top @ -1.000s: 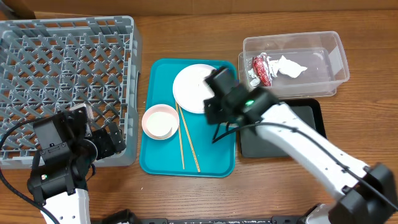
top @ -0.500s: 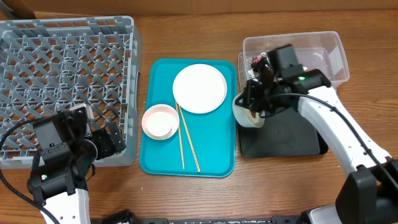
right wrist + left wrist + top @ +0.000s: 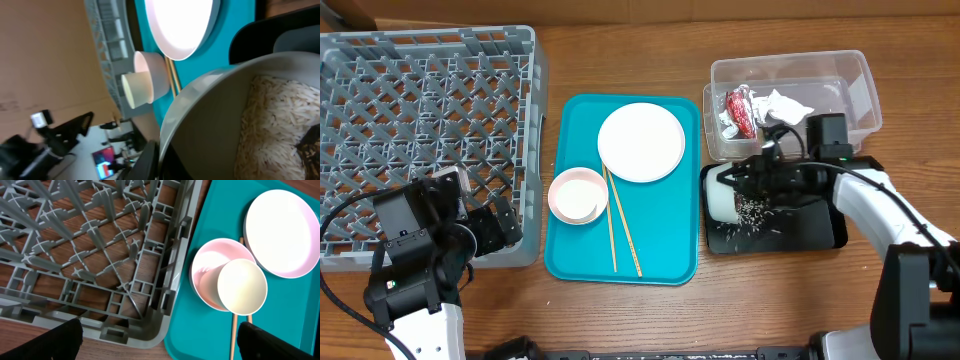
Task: Sort waste into correct bins and load items into the dishwasher
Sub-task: 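Tip the grey bowl over the black tray to dump the rice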
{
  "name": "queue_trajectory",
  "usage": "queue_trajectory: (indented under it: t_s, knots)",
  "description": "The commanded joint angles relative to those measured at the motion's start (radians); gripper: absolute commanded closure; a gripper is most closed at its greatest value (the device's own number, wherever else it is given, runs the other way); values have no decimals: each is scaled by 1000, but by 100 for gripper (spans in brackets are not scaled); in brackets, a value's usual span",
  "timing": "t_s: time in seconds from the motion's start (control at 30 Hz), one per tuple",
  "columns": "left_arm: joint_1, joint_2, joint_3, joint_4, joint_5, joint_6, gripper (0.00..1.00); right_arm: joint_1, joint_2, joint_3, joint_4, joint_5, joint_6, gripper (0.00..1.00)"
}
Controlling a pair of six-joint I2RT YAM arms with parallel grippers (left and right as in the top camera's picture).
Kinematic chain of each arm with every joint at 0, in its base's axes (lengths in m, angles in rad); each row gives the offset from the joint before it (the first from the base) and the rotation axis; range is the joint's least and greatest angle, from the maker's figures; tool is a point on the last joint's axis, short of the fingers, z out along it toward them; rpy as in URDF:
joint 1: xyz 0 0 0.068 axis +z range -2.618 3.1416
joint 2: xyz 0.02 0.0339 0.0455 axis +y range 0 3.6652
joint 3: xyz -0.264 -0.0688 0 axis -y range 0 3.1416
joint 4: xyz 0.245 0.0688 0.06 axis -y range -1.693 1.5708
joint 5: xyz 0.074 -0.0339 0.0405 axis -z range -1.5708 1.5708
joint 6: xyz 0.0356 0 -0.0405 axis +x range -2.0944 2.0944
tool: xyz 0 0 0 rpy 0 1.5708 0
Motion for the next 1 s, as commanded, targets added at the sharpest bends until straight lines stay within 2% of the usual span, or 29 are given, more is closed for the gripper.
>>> queue_trajectory:
  t_s: [0.0,0.17,0.5,0.97]
  knots:
    - [5,-3,22,2,19,12,0,-63,-12,-25,27,-167,17,96]
    - [5,-3,22,2,19,12,0,-136,-12,-30,28,-282,20,96]
    - [5,-3,22,2,19,12,0,-217,-12,-30,20,-492,131,96]
    - [5,-3,22,1,19,12,0,-261,-12,-30,43,-491,412,96]
